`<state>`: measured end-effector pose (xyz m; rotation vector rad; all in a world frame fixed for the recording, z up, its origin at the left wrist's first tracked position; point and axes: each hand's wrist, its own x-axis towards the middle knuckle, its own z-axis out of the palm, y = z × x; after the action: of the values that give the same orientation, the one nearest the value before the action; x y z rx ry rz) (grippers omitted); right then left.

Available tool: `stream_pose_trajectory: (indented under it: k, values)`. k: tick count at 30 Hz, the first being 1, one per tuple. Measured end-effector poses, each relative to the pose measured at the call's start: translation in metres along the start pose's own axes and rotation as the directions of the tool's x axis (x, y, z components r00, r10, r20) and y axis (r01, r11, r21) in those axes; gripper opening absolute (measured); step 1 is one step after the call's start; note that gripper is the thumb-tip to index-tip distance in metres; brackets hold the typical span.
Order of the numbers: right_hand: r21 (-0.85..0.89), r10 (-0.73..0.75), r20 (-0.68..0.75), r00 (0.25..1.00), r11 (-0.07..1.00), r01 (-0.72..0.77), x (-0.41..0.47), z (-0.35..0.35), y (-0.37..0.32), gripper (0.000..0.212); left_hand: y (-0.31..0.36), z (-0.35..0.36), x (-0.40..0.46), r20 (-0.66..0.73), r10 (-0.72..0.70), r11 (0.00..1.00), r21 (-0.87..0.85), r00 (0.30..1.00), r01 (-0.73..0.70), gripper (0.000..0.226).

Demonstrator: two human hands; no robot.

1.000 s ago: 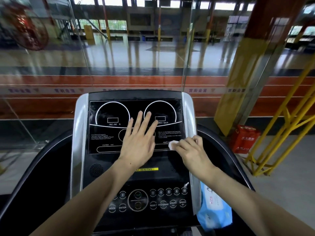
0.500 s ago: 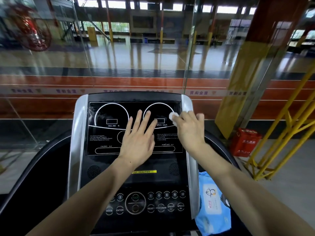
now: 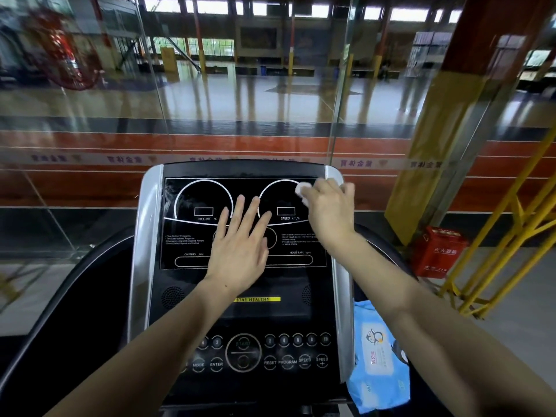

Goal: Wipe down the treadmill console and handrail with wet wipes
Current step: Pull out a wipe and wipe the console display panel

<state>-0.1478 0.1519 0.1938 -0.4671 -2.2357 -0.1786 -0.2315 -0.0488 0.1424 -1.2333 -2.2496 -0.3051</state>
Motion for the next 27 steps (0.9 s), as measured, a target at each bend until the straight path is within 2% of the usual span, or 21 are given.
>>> stream_pose_trajectory:
  k: [6,12,14,16,19,24,27]
  values:
    - [0.212,-0.187,0.058,0.981,0.962,0.171,-0.102,0.008,-0.016,0.029,-0.011,0.000,-0.013,-0.026,-0.020,1.000,-0.018,0.999,0.020,0.056]
    - [0.233,-0.255,0.038,0.966,0.942,0.240,-0.112,0.011,-0.009,0.030,-0.015,0.002,-0.025,-0.013,-0.017,0.999,-0.037,1.000,0.016,0.056]
    - [0.173,-0.213,0.014,0.977,0.963,0.207,-0.085,0.011,0.000,0.030,-0.015,0.001,-0.027,-0.011,-0.018,0.999,-0.042,1.000,0.017,0.057]
    - [0.099,-0.106,-0.027,0.994,0.989,0.108,-0.051,0.009,0.012,0.026,-0.016,0.000,-0.028,-0.007,-0.014,0.999,-0.047,1.000,0.014,0.057]
    - [0.039,-0.023,-0.018,1.000,0.999,0.024,-0.032,0.007,0.012,0.020,-0.019,0.000,-0.032,-0.008,-0.020,0.999,-0.049,1.000,0.020,0.056]
    - [0.033,0.043,-0.053,0.998,0.999,-0.042,-0.084,0.008,-0.002,0.012,-0.020,0.006,-0.037,0.021,0.024,0.998,-0.052,0.999,-0.023,0.056]
    - [0.001,0.108,-0.062,0.992,0.994,-0.108,-0.121,0.007,-0.001,0.017,-0.017,0.008,-0.039,0.030,0.061,0.996,-0.066,0.998,-0.059,0.057]
